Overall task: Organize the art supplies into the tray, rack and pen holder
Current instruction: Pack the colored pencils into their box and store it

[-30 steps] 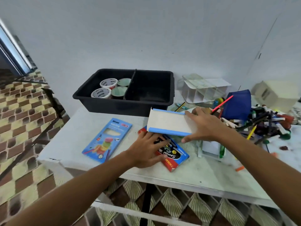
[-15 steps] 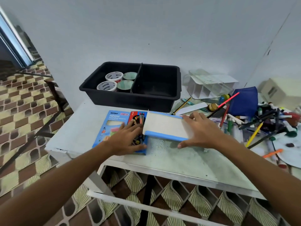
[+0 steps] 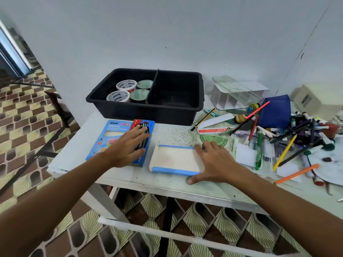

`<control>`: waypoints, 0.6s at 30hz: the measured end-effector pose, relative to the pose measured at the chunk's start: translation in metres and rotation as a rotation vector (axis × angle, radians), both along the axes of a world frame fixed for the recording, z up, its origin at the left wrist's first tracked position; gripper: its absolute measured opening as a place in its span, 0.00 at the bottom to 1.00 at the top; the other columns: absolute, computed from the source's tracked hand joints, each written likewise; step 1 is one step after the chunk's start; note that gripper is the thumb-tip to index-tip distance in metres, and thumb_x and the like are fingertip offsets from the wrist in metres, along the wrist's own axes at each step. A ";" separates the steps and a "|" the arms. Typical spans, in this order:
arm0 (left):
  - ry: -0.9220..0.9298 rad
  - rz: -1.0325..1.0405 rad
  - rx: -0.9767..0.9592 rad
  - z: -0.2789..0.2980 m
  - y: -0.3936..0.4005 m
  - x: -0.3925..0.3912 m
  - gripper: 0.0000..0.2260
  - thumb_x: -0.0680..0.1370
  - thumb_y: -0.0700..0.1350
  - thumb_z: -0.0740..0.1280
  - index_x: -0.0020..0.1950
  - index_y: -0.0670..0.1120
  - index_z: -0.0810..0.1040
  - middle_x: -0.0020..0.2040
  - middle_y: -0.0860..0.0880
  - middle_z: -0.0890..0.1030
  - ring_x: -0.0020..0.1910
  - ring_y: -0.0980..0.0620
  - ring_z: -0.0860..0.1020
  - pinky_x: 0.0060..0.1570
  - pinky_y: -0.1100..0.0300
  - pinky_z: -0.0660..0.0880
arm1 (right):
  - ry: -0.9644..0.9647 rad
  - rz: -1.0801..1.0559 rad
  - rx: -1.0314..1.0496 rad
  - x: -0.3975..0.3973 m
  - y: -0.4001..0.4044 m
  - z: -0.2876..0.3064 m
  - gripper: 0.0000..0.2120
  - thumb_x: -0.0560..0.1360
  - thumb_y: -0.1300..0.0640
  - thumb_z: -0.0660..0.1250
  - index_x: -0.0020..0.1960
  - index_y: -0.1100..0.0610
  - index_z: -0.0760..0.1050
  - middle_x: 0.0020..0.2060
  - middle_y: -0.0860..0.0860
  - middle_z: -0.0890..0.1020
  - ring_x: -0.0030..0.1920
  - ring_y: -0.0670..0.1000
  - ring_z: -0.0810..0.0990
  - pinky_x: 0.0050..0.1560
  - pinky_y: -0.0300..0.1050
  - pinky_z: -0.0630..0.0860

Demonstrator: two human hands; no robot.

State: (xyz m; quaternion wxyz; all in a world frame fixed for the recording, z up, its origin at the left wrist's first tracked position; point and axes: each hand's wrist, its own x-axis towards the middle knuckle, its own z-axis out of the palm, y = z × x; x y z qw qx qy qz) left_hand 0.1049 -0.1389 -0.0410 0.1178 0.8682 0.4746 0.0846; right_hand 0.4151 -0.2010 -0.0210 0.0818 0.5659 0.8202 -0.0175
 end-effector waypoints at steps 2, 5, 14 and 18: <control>-0.003 -0.107 0.086 0.002 -0.007 0.019 0.33 0.76 0.67 0.50 0.76 0.51 0.62 0.78 0.49 0.55 0.77 0.50 0.47 0.74 0.46 0.49 | 0.013 0.001 0.010 0.000 0.003 -0.005 0.59 0.59 0.19 0.59 0.76 0.56 0.53 0.66 0.55 0.65 0.66 0.56 0.64 0.67 0.51 0.61; 0.170 -0.249 0.138 0.001 -0.017 0.049 0.35 0.75 0.70 0.46 0.77 0.52 0.57 0.78 0.49 0.48 0.77 0.50 0.42 0.74 0.47 0.39 | 0.019 0.006 0.017 0.001 0.006 -0.011 0.59 0.58 0.18 0.58 0.76 0.56 0.53 0.65 0.55 0.66 0.64 0.56 0.64 0.66 0.51 0.62; 0.407 -0.245 -0.025 0.000 -0.015 0.070 0.39 0.72 0.72 0.45 0.78 0.52 0.52 0.79 0.49 0.50 0.78 0.51 0.49 0.74 0.45 0.40 | 0.060 0.038 0.058 0.010 0.008 -0.024 0.59 0.58 0.17 0.43 0.77 0.54 0.56 0.69 0.54 0.68 0.70 0.56 0.64 0.73 0.59 0.51; 0.362 -0.209 -0.113 0.011 -0.009 0.077 0.42 0.68 0.75 0.52 0.77 0.54 0.56 0.78 0.50 0.57 0.76 0.51 0.54 0.75 0.48 0.50 | 0.295 0.017 0.062 0.015 0.009 -0.014 0.49 0.66 0.22 0.37 0.74 0.51 0.63 0.68 0.52 0.70 0.70 0.53 0.64 0.75 0.57 0.49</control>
